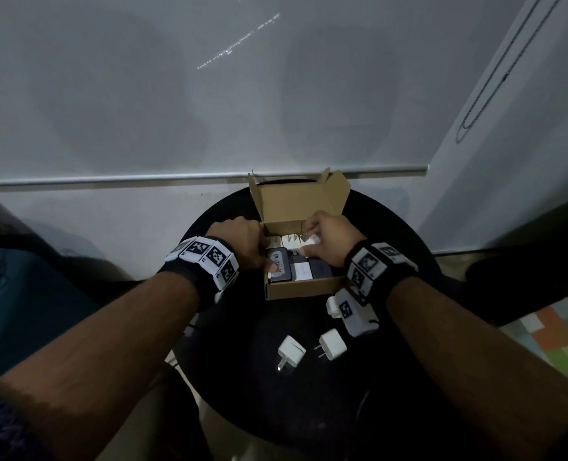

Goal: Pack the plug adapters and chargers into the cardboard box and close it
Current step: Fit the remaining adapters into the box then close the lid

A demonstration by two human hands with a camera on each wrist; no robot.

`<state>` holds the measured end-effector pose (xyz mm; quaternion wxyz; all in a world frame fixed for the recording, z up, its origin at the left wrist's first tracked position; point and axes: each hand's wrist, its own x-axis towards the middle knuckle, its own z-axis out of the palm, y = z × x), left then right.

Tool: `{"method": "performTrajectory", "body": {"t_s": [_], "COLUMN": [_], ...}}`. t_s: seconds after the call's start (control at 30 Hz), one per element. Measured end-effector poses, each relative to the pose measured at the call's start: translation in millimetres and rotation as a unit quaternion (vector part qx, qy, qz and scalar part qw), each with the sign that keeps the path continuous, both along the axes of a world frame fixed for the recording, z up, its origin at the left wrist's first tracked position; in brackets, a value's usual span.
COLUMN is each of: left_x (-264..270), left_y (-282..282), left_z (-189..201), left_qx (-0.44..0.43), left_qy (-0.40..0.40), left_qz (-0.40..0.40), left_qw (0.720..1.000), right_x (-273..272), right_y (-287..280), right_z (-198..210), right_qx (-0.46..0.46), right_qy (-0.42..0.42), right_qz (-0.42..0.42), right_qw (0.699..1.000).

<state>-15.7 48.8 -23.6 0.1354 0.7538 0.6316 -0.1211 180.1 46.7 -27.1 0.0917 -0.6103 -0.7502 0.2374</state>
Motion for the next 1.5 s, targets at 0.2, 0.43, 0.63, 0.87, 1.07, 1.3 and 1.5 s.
{"method": "performTrajectory", "body": {"t_s": [0.2,0.43,0.63,0.87,1.07,1.3,1.5], "left_x": [1,2,3,5,1,4,9], "left_y": [2,-1,-2,-2,-1,-1,-2], "left_z": [0,1,1,1,0,3,6], "left_qx": [-0.006,0.006,0.021,0.024,0.011,0.022,0.01], "left_qy": [0.004,-0.002,-0.011,-0.011,-0.015,-0.005,0.008], "left_qz": [0.003,0.01,0.017,0.015,0.011,0.015,0.021], "left_qw": [1.0,1.0,1.0,1.0,1.0,1.0,1.0], "right_x": [-23,-26,-22,-23,-2,34,39], "right_y": [13,18,17,16,-11,-101,-127], "right_z": [4,4,4,-3,22,22,2], "right_qx": [0.033,-0.009,-0.02,-0.002,0.061,-0.12,-0.07], "right_qy": [-0.05,-0.067,-0.084,-0.093,-0.033,-0.13,-0.219], "right_qz": [0.051,0.033,0.051,0.051,0.067,0.237,0.29], "right_qw": [0.997,0.997,0.995,0.994,0.995,0.955,0.929]}}
